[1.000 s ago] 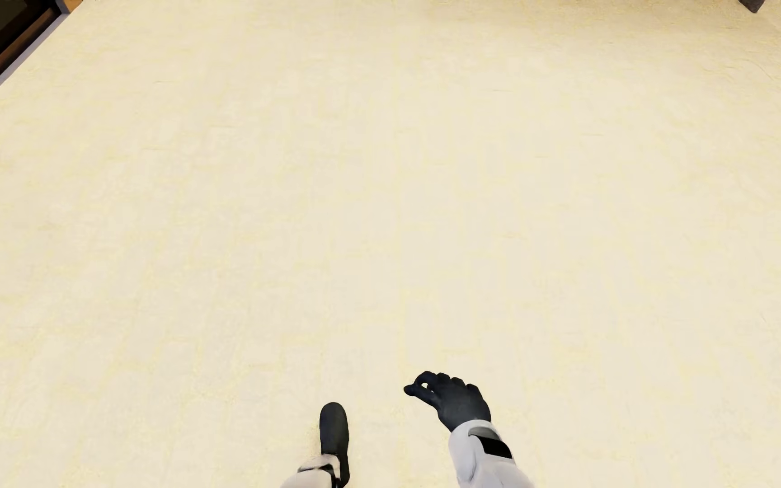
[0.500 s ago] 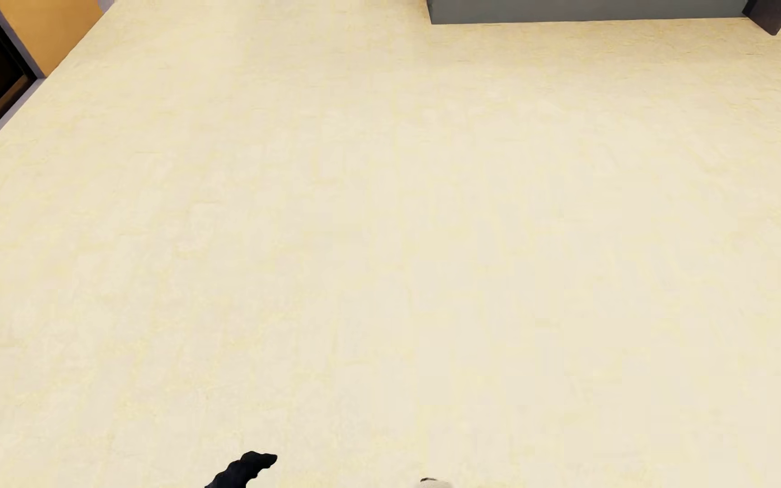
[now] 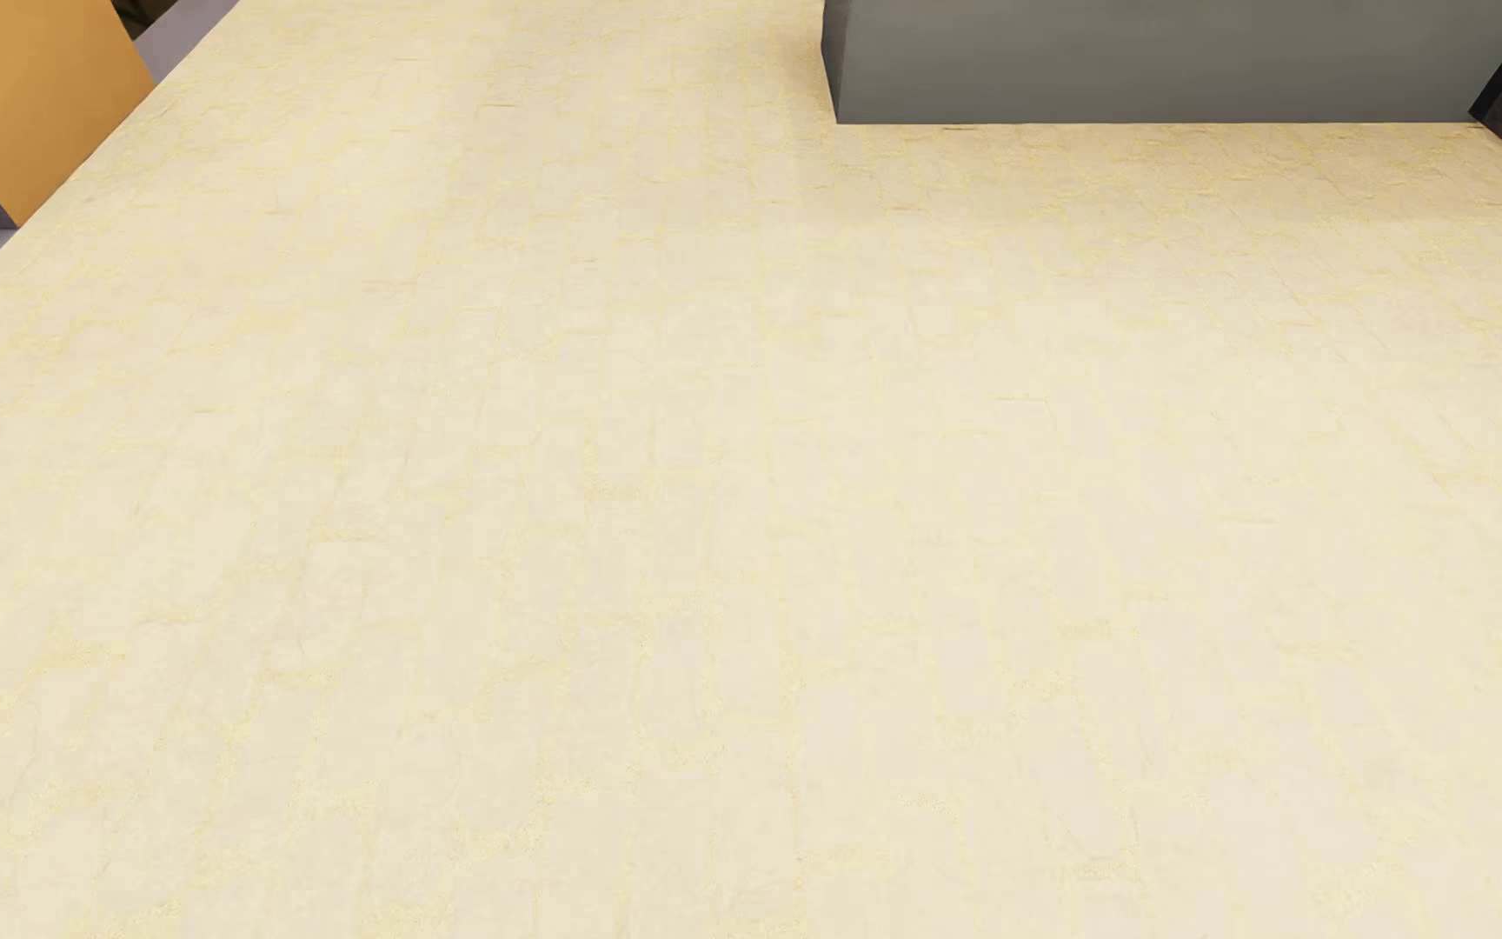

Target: Move towards the counter

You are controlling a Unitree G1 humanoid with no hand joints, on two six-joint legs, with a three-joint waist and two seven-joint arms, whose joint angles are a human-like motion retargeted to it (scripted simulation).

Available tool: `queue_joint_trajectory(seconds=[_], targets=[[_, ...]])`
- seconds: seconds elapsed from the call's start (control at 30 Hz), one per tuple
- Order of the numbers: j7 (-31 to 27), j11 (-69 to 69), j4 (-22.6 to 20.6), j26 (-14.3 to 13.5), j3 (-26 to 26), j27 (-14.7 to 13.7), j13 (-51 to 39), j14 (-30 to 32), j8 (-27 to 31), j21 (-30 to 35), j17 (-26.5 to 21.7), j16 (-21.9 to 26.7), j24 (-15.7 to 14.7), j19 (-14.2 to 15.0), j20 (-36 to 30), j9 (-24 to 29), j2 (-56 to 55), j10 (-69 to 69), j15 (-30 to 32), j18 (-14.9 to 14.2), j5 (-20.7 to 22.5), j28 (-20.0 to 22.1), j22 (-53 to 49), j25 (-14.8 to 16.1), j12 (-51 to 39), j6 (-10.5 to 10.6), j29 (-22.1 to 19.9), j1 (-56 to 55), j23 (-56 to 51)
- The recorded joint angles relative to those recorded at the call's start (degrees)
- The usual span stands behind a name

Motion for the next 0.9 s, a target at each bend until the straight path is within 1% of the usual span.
queue_joint_trajectory(seconds=[0.03, 0.07, 0.1, 0.13, 0.17, 0.23, 0.27, 0.3, 0.33, 0.37, 0.4, 0.43, 0.47, 0.5, 0.53, 0.57, 0.6, 0.63, 0.67, 0.7, 0.73, 0.77, 0.8, 0.83, 0.87, 0.9], targets=[[-0.30, -0.44, 1.95, -1.94, 0.27, -0.98, -1.59, 0.74, -0.59, 0.13, 0.42, 1.87, 0.94, -0.36, -2.13, 0.26, 2.16, 6.14, -1.64, -0.47, 1.06, -2.09, -0.70, -0.49, 0.80, 1.02, -0.04, -5.19, -0.43], [-0.70, -0.31, 3.28, -3.17, 0.61, -2.29, -2.99, -3.40, -0.95, 0.55, 0.59, 3.34, 1.86, -0.72, -3.65, 0.56, 4.00, 10.33, -3.33, -0.69, 2.24, -3.11, -2.54, -0.76, 1.94, 1.88, -0.24, -10.21, -0.72], [-0.63, -0.12, 4.82, -3.85, 1.05, -3.03, -4.97, -8.41, -0.91, 1.24, 0.75, 4.33, 1.75, -1.01, -3.56, 0.81, 5.98, 12.06, -5.09, 1.27, 3.37, -3.12, -4.89, -1.16, 3.51, 2.59, -0.17, -14.63, -0.75], [-0.60, -0.05, 5.86, -3.54, 1.56, -3.08, -7.67, -12.86, -0.47, 2.18, 1.10, 3.92, 0.72, -1.26, -2.17, 1.00, 8.13, 11.15, -6.88, 2.29, 4.28, -2.10, -7.25, -1.84, 5.20, 3.10, 0.10, -18.42, -0.37], [-0.71, 0.31, 6.56, -3.27, 2.12, -3.28, -10.27, -17.30, 0.11, 3.32, 1.22, 3.28, -1.10, -1.51, 0.14, 1.13, 10.10, 7.92, -8.77, 4.03, 5.06, -0.66, -9.33, -2.59, 6.82, 3.44, 0.39, -21.69, -0.03], [-0.63, 0.07, 7.00, -2.69, 3.23, -4.14, -14.61, -22.80, 1.73, 5.58, 1.07, 1.63, -4.23, -1.86, 3.93, 1.16, 14.15, -4.97, -11.87, 7.29, 5.74, 2.20, -11.27, -3.71, 8.46, 3.67, 0.53, -26.23, -0.16], [-0.06, -0.58, 7.10, -2.28, 3.73, -4.69, -16.23, -23.14, 2.51, 6.40, 1.17, 1.27, -4.50, -1.95, 4.51, 1.05, 16.23, -13.58, -13.14, 8.04, 5.89, 2.92, -11.08, -3.62, 8.44, 3.64, 0.46, -27.37, -0.67], [0.79, -1.91, 6.79, -1.95, 4.18, -5.26, -17.50, -22.47, 3.31, 7.11, 1.27, 1.16, -3.95, -1.97, 4.29, 0.86, 18.53, -23.19, -14.03, 8.63, 5.85, 2.83, -10.44, -3.15, 8.04, 3.55, 0.47, -27.80, -1.36], [1.52, -3.37, 6.33, -1.74, 4.55, -5.88, -18.44, -21.28, 4.03, 7.94, 1.41, 1.27, -3.00, -1.93, 3.87, 0.61, 20.86, -33.43, -14.74, 7.03, 5.84, 2.01, -9.61, -2.54, 7.53, 3.42, 0.52, -27.55, -2.11], [2.40, -5.10, 5.55, -1.62, 4.81, -6.43, -19.11, -20.31, 4.68, 8.88, 1.46, 1.24, -2.14, -1.84, 3.70, 0.30, 23.21, -43.71, -15.13, 6.20, 5.69, 0.88, -8.89, -1.96, 7.02, 3.24, 0.54, -26.76, -2.85], [2.20, -6.00, 4.93, -1.49, 5.05, -6.84, -19.47, -20.76, 5.20, 9.82, 1.63, 1.20, -1.60, -1.70, 4.07, 0.06, 25.36, -49.25, -15.76, 4.19, 5.66, -0.02, -8.46, -1.38, 6.70, 3.01, 0.46, -27.25, -3.45], [0.99, -6.01, 4.42, -1.43, 5.29, -7.01, -19.43, -20.86, 5.55, 10.53, 1.90, 1.14, -1.36, -1.52, 4.77, -0.16, 27.23, -50.39, -16.75, 1.64, 5.75, -0.35, -8.26, -0.75, 6.55, 2.80, 0.33, -28.11, -3.79], [-0.39, -5.89, 3.54, -1.44, 5.52, -6.85, -19.00, -19.33, 5.82, 10.88, 2.06, 0.78, -1.27, -1.29, 5.47, -0.44, 28.94, -49.25, -17.42, 2.40, 5.51, -0.13, -8.07, -0.11, 6.42, 2.59, 0.24, -28.24, -3.78], [-1.47, -5.40, 2.36, -1.37, 5.76, -6.31, -18.24, -16.69, 6.14, 10.97, 2.17, 0.17, -1.17, -1.03, 6.17, -0.72, 30.98, -44.90, -17.46, 5.56, 4.94, 0.41, -7.74, 0.39, 6.41, 2.26, 0.16, -29.24, -3.23], [-1.43, -4.61, 1.30, -1.14, 5.95, -5.23, -17.13, -12.86, 6.45, 10.77, 2.22, -0.62, -1.02, -0.68, 6.84, -1.07, 32.74, -41.40, -16.14, 7.57, 4.02, 0.96, -7.16, 0.58, 6.43, 1.74, -0.07, -29.20, -2.07], [-1.04, -2.58, 0.26, -0.78, 6.18, -3.64, -15.65, -11.66, 6.56, 10.20, 2.33, -1.39, -0.84, 0.41, 7.54, -1.37, 33.98, -37.79, -13.62, 8.79, 2.90, 1.32, -6.29, 0.54, 6.39, 1.00, -0.49, -28.68, -0.42], [-0.54, 0.80, -1.15, -0.39, 6.45, -1.84, -13.96, -13.17, 6.65, 9.34, 2.39, -2.21, -0.73, 1.45, 8.32, -1.55, 34.24, -34.75, -9.98, 11.33, 1.54, 1.46, -5.28, 0.50, 6.20, 0.06, -0.84, -28.01, 1.50], [0.54, 6.23, -2.57, -0.11, 6.75, -0.42, -12.53, -15.48, 7.04, 8.80, 2.17, -3.14, -0.75, 5.35, 9.21, -1.62, 33.05, -33.13, -4.94, 12.99, -0.18, 1.55, -4.37, 0.35, 6.00, -0.95, -0.67, -26.51, 3.55], [2.10, 14.34, -3.75, 0.46, 7.10, 0.41, -11.30, -17.67, 7.45, 9.27, 1.42, -4.22, -0.80, 8.78, 10.16, -1.55, 29.81, -32.27, 2.41, 14.26, -2.02, 1.42, -3.66, -0.77, 5.07, -1.93, 0.39, -24.76, 4.86], [4.02, 23.85, -4.72, -0.95, 7.52, 0.17, -11.09, -19.65, 7.83, 11.00, -0.12, -4.90, -0.99, 13.99, 11.01, -1.42, 25.35, -31.90, 8.49, 15.18, -4.10, 2.35, -2.89, -2.62, 5.76, -2.86, 1.56, -22.87, 6.36], [5.98, 32.99, -5.57, -2.08, 7.89, -0.71, -11.07, -21.47, 7.88, 12.84, -1.98, -5.45, -0.92, 16.41, 11.41, -1.25, 20.07, -31.98, 14.93, 15.79, -6.32, 2.85, -2.30, -4.50, 5.53, -3.77, 2.35, -20.75, 6.88], [7.60, 40.37, -6.34, -3.01, 8.09, -1.79, -10.95, -23.11, 7.83, 13.51, -3.64, -5.61, -0.45, 15.79, 11.29, -1.04, 14.87, -32.59, 16.31, 16.15, -8.21, 3.08, -1.87, -5.12, 4.90, -4.62, 2.73, -18.25, 6.24], [8.79, 45.78, -7.25, -3.76, 8.05, -2.66, -10.52, -24.76, 7.87, 12.62, -5.11, -5.55, 0.32, 14.82, 10.74, -0.75, 9.69, -33.01, 13.25, 16.32, -9.45, 3.15, -1.50, -4.15, 3.99, -5.36, 2.81, -15.81, 4.63], [9.33, 48.52, -8.20, -3.95, 7.76, -3.01, -9.44, -26.34, 7.85, 10.59, -6.21, -5.44, 1.20, 13.02, 9.89, -0.46, 5.22, -33.55, 10.03, 16.38, -9.81, 2.99, -1.20, -2.29, 2.61, -5.97, 2.61, -13.25, 1.96], [9.39, 48.63, -9.13, -4.38, 7.26, -3.21, -7.97, -27.92, 7.97, 7.91, -7.23, -5.23, 2.11, 12.47, 9.27, -0.20, 1.26, -33.98, 6.85, 16.37, -9.69, 2.88, -0.48, -0.07, 0.95, -6.41, 2.03, -10.78, -1.17], [9.17, 46.75, -10.05, -4.86, 6.59, -3.09, -6.52, -29.50, 8.32, 5.09, -7.71, -5.05, 2.83, 10.38, 8.68, 0.01, -2.35, -34.26, 2.22, 16.40, -9.20, 2.77, -0.32, 2.16, -0.50, -6.74, 1.21, -8.48, -4.31]])
